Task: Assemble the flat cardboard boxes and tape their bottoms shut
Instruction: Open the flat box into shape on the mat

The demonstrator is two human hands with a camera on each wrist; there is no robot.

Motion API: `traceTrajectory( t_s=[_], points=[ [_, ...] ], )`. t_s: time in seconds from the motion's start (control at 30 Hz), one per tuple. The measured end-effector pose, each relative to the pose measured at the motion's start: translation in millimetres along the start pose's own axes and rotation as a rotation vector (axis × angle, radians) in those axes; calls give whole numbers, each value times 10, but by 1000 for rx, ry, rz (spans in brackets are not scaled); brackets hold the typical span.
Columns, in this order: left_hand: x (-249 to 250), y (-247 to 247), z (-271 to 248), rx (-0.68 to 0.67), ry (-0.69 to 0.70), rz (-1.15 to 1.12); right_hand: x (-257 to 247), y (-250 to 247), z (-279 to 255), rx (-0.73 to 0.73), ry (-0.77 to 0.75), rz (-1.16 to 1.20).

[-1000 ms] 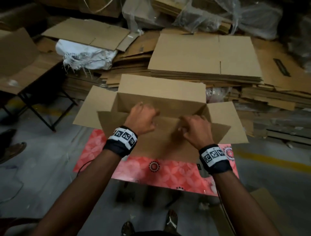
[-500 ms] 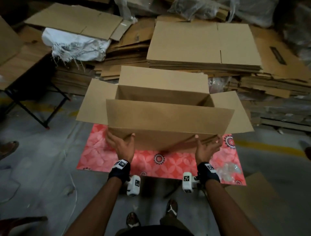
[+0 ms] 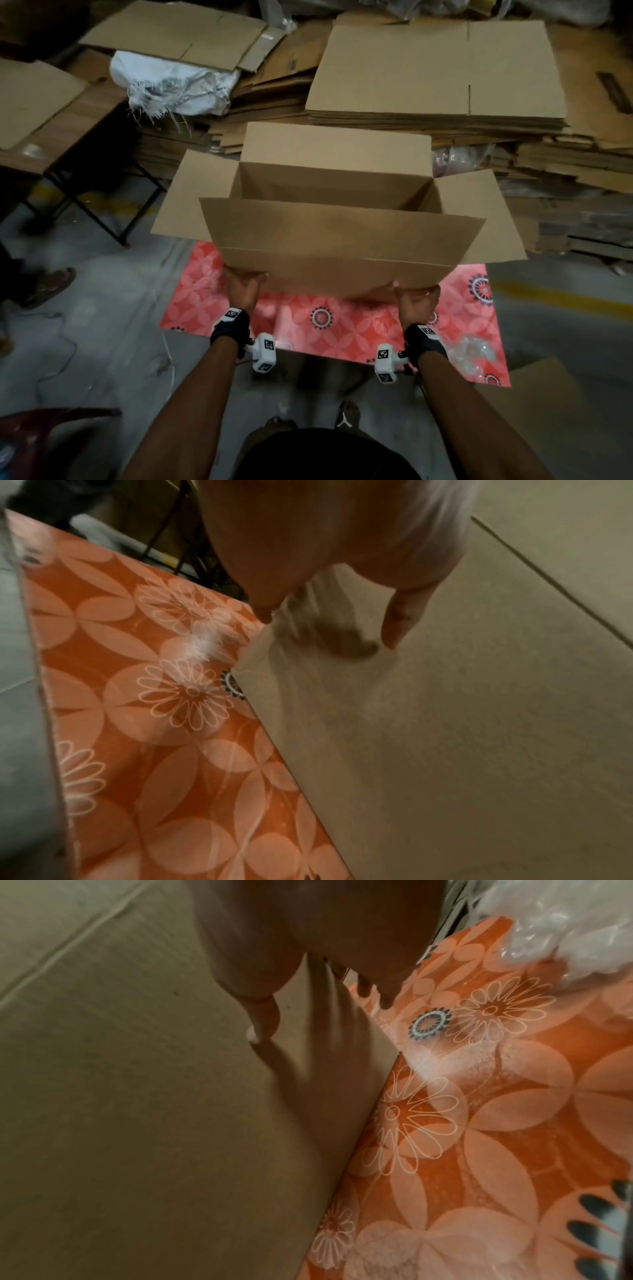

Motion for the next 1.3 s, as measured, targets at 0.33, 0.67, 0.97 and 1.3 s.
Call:
traceTrajectory(
  t_s=[0.33, 0.67, 0.97, 1.3],
  points=[
    [718, 7, 171, 69, 198, 34, -681, -153, 334, -17, -258, -75],
    [1782, 97, 634, -33, 386, 211, -1843, -183, 735, 45, -427, -165],
    [1423, -6, 702, -48, 407, 192, -1502, -86, 640, -132, -342, -466],
    [767, -7, 587, -193, 133, -174, -642, -323, 146, 53, -146, 188]
  ],
)
Point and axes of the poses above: each hand's wrist, its own z-axis towards the middle knuckle, its own y-axis out of the palm, x = y × z, the point moved 6 cm from there along z, towards the middle knuckle, and after that the axes turned 1 degree about z, right-handed, at the moved point
